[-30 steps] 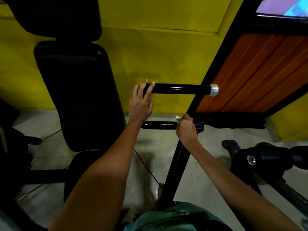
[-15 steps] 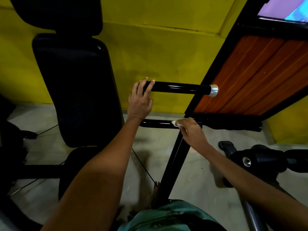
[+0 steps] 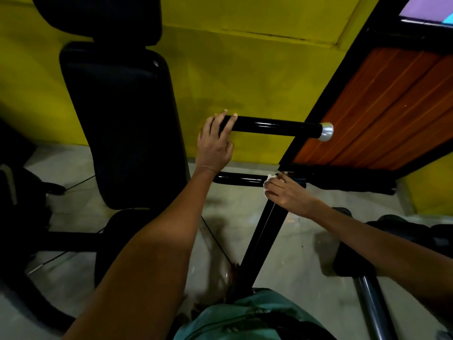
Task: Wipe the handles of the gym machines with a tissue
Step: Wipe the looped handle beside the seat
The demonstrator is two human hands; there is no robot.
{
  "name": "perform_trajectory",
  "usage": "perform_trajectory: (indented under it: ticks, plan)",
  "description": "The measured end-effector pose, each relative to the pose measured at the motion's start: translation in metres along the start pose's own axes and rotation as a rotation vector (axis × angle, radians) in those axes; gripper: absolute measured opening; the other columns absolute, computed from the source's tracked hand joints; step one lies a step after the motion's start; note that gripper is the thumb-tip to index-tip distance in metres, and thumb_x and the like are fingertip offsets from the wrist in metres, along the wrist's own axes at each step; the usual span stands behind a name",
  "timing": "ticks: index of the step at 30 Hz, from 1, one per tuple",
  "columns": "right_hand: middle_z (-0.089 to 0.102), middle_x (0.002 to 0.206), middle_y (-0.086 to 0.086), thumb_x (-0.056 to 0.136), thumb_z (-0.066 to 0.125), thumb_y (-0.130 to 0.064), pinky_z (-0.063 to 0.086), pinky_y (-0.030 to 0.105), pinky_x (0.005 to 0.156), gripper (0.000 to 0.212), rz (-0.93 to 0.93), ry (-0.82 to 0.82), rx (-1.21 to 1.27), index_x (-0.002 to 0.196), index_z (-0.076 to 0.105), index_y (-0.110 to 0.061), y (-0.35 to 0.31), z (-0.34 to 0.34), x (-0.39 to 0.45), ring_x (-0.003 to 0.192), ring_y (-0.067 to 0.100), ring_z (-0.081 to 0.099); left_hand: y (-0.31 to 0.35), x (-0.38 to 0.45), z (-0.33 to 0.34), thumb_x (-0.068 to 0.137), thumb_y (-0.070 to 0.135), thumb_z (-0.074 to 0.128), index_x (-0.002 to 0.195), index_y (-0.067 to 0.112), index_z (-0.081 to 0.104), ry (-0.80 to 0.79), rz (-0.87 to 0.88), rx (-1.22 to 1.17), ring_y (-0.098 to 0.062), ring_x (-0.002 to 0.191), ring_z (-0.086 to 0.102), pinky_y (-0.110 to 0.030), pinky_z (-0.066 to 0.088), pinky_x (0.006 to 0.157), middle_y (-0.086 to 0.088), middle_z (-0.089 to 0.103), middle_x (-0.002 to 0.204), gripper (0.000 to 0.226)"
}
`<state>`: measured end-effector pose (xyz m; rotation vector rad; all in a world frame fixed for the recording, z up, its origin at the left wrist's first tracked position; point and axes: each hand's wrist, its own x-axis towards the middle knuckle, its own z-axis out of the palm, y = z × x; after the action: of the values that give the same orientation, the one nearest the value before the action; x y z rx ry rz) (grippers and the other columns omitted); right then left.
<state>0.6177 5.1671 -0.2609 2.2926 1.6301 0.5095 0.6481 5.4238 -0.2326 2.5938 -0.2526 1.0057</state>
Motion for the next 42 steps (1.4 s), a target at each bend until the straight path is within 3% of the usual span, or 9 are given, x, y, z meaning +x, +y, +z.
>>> perform_trajectory:
  ticks: [5,11,21,24,27,30,33,36,42]
  plan:
    - [0.064,0.087,0.007,0.085,0.044,-0.004,0.049,0.034,0.074,0.025,-0.075,-0.036,0.011,0.078,0.068,-0.008,-0.022,0.000,0.047,0.087,0.025,0.060,0.000,0.000,0.000,0.076,0.016,0.046,0.136,0.021,0.034,-0.001,0.012,0.020,-0.028,0.118,0.038,-0.040,0.048,0.084,-0.004,0.032,0.133,0.061]
    - [0.066,0.098,0.009,0.087,0.044,-0.006,0.050,0.035,0.082,0.026,-0.062,0.000,0.010,0.089,0.070,-0.006,-0.004,0.001,0.010,0.097,0.026,0.059,0.000,-0.001,0.000,0.076,0.017,0.047,0.136,0.020,0.034,0.010,0.023,0.029,-0.027,0.116,0.038,-0.040,0.046,0.086,-0.005,0.033,0.132,0.061]
    - [0.064,0.081,0.006,0.086,0.051,-0.004,0.051,0.033,0.071,0.019,-0.055,0.151,0.169,0.077,0.068,-0.005,-0.038,0.004,0.090,0.078,0.024,0.061,0.000,0.000,0.000,0.075,0.015,0.048,0.135,0.020,0.035,0.023,0.027,0.023,-0.028,0.116,0.038,-0.042,0.046,0.087,-0.005,0.033,0.133,0.062]
    - [0.064,0.085,0.009,0.082,0.063,-0.001,0.051,0.035,0.074,0.004,-0.022,0.165,0.214,0.083,0.067,-0.002,-0.039,0.003,0.092,0.082,0.026,0.061,0.001,0.000,-0.001,0.072,0.016,0.050,0.134,0.021,0.035,0.030,0.019,0.060,-0.027,0.115,0.039,-0.043,0.045,0.088,-0.004,0.034,0.132,0.064]
    - [0.066,0.094,0.011,0.078,0.064,0.003,0.054,0.036,0.079,0.014,0.049,0.144,0.269,0.090,0.068,-0.003,-0.026,0.002,0.058,0.090,0.027,0.063,0.001,0.001,-0.002,0.073,0.016,0.049,0.134,0.021,0.036,0.042,0.021,0.062,-0.027,0.114,0.039,-0.046,0.043,0.092,-0.004,0.034,0.132,0.063]
    - [0.068,0.087,0.008,0.066,0.064,0.010,0.056,0.032,0.066,0.026,0.170,0.100,0.362,0.083,0.072,-0.007,-0.011,-0.007,0.026,0.082,0.026,0.066,0.001,0.001,-0.002,0.073,0.015,0.049,0.134,0.021,0.035,0.034,0.018,0.030,-0.027,0.115,0.039,-0.044,0.046,0.089,-0.004,0.033,0.133,0.063]
    - [0.067,0.081,0.007,0.068,0.063,0.005,0.056,0.031,0.055,0.019,0.494,0.116,0.550,0.076,0.073,-0.008,-0.002,-0.016,0.027,0.074,0.027,0.067,0.003,0.000,-0.002,0.075,0.015,0.049,0.134,0.020,0.034,0.017,0.006,-0.002,-0.027,0.117,0.037,-0.041,0.049,0.083,-0.004,0.032,0.134,0.061]
    - [0.067,0.081,0.012,0.072,0.059,0.002,0.051,0.029,0.060,0.016,0.763,0.164,0.679,0.078,0.072,-0.004,-0.013,-0.018,0.057,0.073,0.031,0.065,0.002,0.000,-0.002,0.080,0.016,0.049,0.135,0.020,0.035,0.023,0.006,-0.040,-0.028,0.118,0.037,-0.040,0.050,0.081,-0.004,0.032,0.134,0.056]
    - [0.065,0.094,0.014,0.077,0.058,0.005,0.052,0.034,0.065,0.022,0.804,-0.011,0.607,0.093,0.069,-0.005,-0.019,-0.025,0.055,0.085,0.033,0.063,0.002,-0.001,0.000,0.086,0.019,0.046,0.135,0.020,0.035,0.034,0.014,-0.061,-0.028,0.117,0.038,-0.041,0.047,0.086,-0.004,0.032,0.135,0.050]
